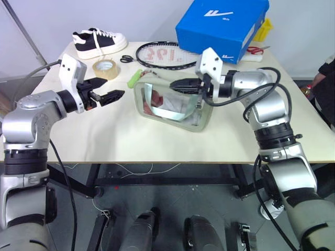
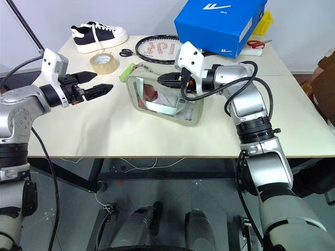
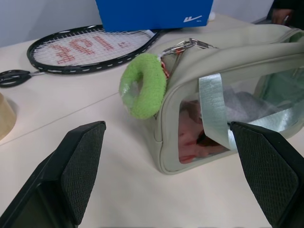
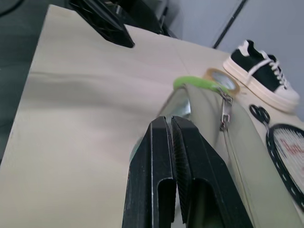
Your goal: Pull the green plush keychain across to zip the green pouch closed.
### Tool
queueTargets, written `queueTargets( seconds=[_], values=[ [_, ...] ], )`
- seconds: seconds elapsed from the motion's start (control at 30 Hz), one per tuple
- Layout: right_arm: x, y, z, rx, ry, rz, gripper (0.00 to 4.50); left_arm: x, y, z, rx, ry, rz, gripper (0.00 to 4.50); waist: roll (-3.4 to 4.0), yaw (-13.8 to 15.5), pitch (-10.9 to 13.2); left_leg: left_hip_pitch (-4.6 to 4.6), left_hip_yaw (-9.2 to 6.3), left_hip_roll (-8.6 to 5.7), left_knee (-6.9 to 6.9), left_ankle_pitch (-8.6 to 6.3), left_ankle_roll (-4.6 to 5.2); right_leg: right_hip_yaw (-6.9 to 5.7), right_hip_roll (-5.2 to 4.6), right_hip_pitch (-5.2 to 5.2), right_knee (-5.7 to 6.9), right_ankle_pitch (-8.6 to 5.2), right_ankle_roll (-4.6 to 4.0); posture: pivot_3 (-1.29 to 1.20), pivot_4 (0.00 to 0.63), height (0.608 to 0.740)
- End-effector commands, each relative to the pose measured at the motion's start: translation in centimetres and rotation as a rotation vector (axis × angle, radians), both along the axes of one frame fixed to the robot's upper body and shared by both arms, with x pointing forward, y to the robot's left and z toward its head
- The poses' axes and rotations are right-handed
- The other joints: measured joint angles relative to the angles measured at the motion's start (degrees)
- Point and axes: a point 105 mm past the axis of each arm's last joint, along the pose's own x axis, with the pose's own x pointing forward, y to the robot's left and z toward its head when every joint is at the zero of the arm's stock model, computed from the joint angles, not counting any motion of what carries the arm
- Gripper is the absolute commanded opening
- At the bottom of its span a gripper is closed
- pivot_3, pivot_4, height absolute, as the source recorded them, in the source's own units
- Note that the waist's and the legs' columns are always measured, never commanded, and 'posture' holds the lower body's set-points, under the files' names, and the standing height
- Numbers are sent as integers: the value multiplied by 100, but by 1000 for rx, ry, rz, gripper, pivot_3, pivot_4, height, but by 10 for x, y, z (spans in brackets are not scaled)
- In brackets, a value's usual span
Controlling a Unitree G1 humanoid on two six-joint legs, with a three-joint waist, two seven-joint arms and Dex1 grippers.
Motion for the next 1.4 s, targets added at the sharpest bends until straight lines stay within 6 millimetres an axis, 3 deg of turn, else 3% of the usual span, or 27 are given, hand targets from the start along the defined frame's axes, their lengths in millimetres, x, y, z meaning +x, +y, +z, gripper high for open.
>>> queueTargets(
  seconds=[0.03, 0.17, 0.5, 0.6, 0.77, 1.13, 1.4],
  values=[
    [-4, 4, 28, 38, -64, -8, 1531, -2, -3, 13, 10, -56, -13, 4500, 0, 0, 0, -1, 0, 0, 0, 1, 1, 0, 0, 0, 0, 0, 0, 0, 150, 740],
    [1, 2, 18, -20, -48, -59, 3298, -2, -6, 11, 6, -53, -18, 4500, 0, 2, 0, 0, 0, 0, 0, 0, 0, 0, -1, -1, 0, 0, 0, 0, 150, 740],
    [19, 6, -16, -136, -12, -139, 3298, -1, -10, 12, 6, -52, -29, 4500, -1, -4, -1, 0, 2, 0, 0, 0, 0, 0, 0, 0, 0, 0, 0, 0, 150, 740],
    [21, 8, -16, -140, -28, -128, 2436, -2, -11, 12, 8, -52, -32, 4500, -1, -9, -1, 4, 2, 0, 0, 0, 0, 0, 2, 2, 0, 0, 0, 0, 150, 740],
    [11, 13, -10, -112, -42, -54, 58, -4, -8, 12, 11, -51, -23, 4500, -1, -21, -1, 3, 2, 1, 0, 3, 4, 0, 5, 3, 0, 0, 0, 0, 150, 740],
    [-10, 15, -3, -109, -85, 97, 58, -6, -6, 13, 12, -55, -17, 4500, -1, -16, -1, 2, 3, 2, 0, 2, 3, 1, 10, 3, 0, 0, 0, 0, 150, 740],
    [-3, 15, -19, -161, -75, 28, 58, -6, -9, 11, 15, -52, -25, 4500, -1, 3, -1, 2, 3, 2, 0, 0, 0, 1, 9, 0, 0, 0, 0, 0, 150, 740]
  ],
)
